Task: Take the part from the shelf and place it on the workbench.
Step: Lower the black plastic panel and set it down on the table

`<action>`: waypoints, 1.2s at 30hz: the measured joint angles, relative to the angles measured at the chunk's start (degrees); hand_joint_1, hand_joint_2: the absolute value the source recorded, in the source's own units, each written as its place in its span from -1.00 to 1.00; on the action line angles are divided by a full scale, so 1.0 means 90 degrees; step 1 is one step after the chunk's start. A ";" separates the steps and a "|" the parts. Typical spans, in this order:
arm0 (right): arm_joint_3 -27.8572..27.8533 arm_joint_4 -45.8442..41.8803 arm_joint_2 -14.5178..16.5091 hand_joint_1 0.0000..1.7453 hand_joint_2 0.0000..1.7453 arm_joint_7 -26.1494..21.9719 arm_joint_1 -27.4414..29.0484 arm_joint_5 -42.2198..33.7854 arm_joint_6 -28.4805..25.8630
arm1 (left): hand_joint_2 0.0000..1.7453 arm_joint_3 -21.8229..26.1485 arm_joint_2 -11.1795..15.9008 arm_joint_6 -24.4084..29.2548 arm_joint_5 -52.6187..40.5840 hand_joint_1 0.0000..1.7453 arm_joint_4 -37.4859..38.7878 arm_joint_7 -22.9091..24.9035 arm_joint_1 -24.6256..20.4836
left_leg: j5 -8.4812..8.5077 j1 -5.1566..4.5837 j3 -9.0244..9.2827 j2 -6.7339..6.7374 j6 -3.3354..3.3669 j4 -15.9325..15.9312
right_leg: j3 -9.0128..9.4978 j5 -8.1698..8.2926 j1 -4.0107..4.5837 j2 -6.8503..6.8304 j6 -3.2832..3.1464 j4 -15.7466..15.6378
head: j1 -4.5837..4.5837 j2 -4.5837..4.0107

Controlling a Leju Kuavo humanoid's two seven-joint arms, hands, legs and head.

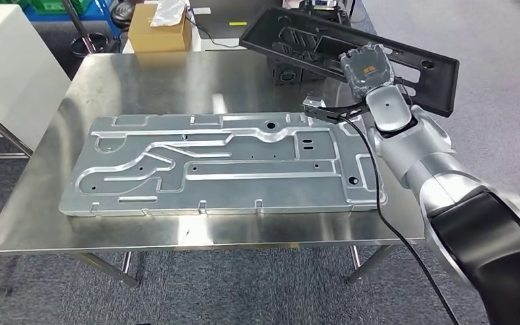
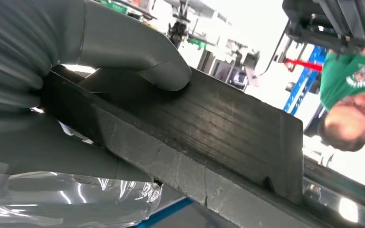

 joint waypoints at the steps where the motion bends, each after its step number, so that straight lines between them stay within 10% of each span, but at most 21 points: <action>1: 0.0007 0.0015 0.0001 1.00 1.00 0.0021 0.0047 0.0021 -0.0070 | 1.00 0.0000 0.0000 0.0004 0.0000 -1.00 0.0000 -0.0003 0.0000 | -0.0019 -0.0013 0.0024 -0.0002 0.0012 -0.0028 | 0.0000 0.0004 0.0002 0.0000 0.0031 -0.0010 | 0.0001 0.0001; 4: 0.0016 0.0049 -0.0001 1.00 1.00 0.0041 0.0187 0.0098 -0.0184 | 1.00 0.0001 -0.0008 0.0008 0.0001 -1.00 0.0000 -0.0007 0.0000 | 0.0036 0.0019 0.0069 0.0006 0.0107 -0.0142 | -0.0031 -0.0088 -0.0006 -0.0007 0.0133 0.0079 | 0.0007 0.0000; 8: 0.0088 0.0089 -0.0003 1.00 1.00 0.0081 0.0367 0.0187 -0.0442 | 1.00 0.0000 -0.0021 0.0011 0.0000 -1.00 0.0000 -0.0021 -0.0009 | 0.0069 0.0042 0.0101 0.0015 0.0176 -0.0203 | -0.0697 -0.0807 -0.0039 -0.0015 0.0232 0.1516 | 0.0016 -0.0001; 10: 0.0116 0.0116 -0.0003 1.00 1.00 0.0100 0.0477 0.0206 -0.0474 | 1.00 0.0000 -0.0026 0.0011 0.0000 -1.00 0.0002 -0.0022 0.0000 | 0.0056 0.0046 0.0103 0.0006 0.0171 -0.0188 | -0.0883 -0.0797 -0.0067 -0.0017 0.0266 0.1829 | 0.0018 0.0000; 15: 0.0155 0.0152 -0.0001 1.00 1.00 0.0152 0.0596 0.0339 -0.0742 | 1.00 0.0000 -0.0036 0.0024 0.0000 -1.00 0.0012 -0.0042 0.0003 | -0.0069 0.0015 0.0073 -0.0010 0.0044 -0.0029 | -0.0098 -0.0001 -0.0095 -0.0043 0.0227 0.0140 | 0.0012 0.0000; 20: 0.0227 0.0192 0.0014 1.00 1.00 0.0210 0.0849 0.0390 -0.0869 | 1.00 0.0000 -0.0036 0.0038 0.0002 -1.00 0.0013 -0.0053 0.0019 | -0.0272 0.0028 -0.0021 0.0000 -0.0103 0.0213 | -0.0055 -0.0017 -0.0088 -0.0047 0.0006 0.0054 | 0.0008 0.0001; 25: 0.0251 0.0225 0.0045 1.00 1.00 0.0241 0.0971 0.0390 -0.0907 | 1.00 0.0000 -0.0036 0.0047 0.0002 -1.00 0.0022 -0.0053 0.0041 | -0.0849 0.0049 -0.0715 0.0005 -0.0152 0.1705 | -0.0029 -0.0033 -0.0057 -0.0033 -0.0076 0.0052 | 0.0004 -0.0001; 29: 0.0276 0.0243 0.0053 1.00 1.00 0.0242 0.1018 0.0391 -0.0915 | 1.00 0.0000 -0.0033 0.0052 0.0002 -1.00 0.0025 -0.0053 0.0045 | -0.0122 0.0012 -0.0164 0.0004 -0.0014 0.0408 | 0.0003 -0.0059 -0.0014 -0.0018 -0.0056 0.0060 | 0.0007 0.0000; 36: 0.0301 0.0245 0.0049 1.00 1.00 0.0257 0.1108 0.0570 -0.1351 | 1.00 0.0001 -0.0033 0.0081 0.0005 -1.00 0.0029 -0.0104 0.0045 | 0.0048 0.0025 0.0099 0.0021 0.0148 -0.0177 | -0.0174 -0.0321 -0.0023 -0.0019 0.0158 0.0421 | 0.0019 0.0001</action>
